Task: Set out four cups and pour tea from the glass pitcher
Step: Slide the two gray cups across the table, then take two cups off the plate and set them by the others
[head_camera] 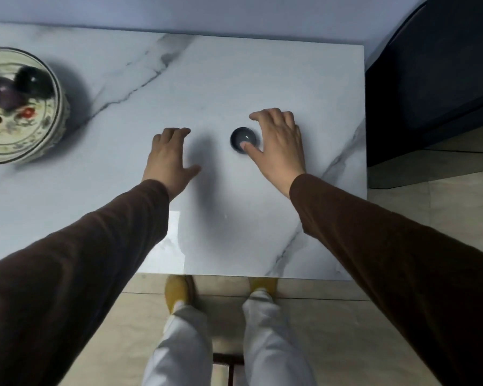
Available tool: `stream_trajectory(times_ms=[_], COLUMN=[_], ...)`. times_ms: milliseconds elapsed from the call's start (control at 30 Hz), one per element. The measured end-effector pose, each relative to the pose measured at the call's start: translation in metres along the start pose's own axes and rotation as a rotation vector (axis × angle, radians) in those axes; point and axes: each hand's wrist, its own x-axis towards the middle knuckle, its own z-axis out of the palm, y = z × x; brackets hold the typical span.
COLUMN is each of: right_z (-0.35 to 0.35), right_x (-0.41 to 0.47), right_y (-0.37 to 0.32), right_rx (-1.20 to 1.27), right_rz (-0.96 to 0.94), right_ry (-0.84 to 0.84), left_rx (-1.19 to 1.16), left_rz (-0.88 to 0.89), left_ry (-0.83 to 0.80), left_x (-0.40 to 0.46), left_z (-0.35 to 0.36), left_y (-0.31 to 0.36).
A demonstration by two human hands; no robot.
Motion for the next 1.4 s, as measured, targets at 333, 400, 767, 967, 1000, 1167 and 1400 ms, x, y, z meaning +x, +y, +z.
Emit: stream_trajectory(times_ms=[333, 400, 767, 967, 1000, 1167, 1400], right_z=[0.047, 0.058, 0.094, 0.114, 0.119, 0.146, 0.176], right_x=[-0.024, -0.026, 0.015, 0.064, 0.073, 0.125, 0.184], right_y=[-0.170, -0.200, -0.279, -0.306, -0.313, -0.345, -0.364], right_rx=[0.043, 0.055, 0.129, 0.165, 0.168, 0.144, 0.057], right_rz=[-0.033, -0.031, -0.028, -0.068, -0.070, -0.063, -0.069], right_ry=[-0.047, -0.054, -0.090, -0.092, -0.096, -0.148, -0.223], left_rx=[-0.041, -0.031, -0.135, -0.249, -0.275, -0.446, -0.568], left_rz=[0.036, 0.051, -0.121, -0.252, -0.278, -0.447, -0.727], left_ry=[0.061, 0.072, 0.179, 0.258, 0.268, 0.348, 0.447], left_x=[-0.058, -0.065, -0.046, -0.012, -0.006, 0.031, 0.070], left_z=[-0.098, -0.116, -0.168, -0.177, -0.178, -0.177, -0.158], left_y=[-0.126, -0.149, -0.225, -0.250, -0.255, -0.280, -0.282])
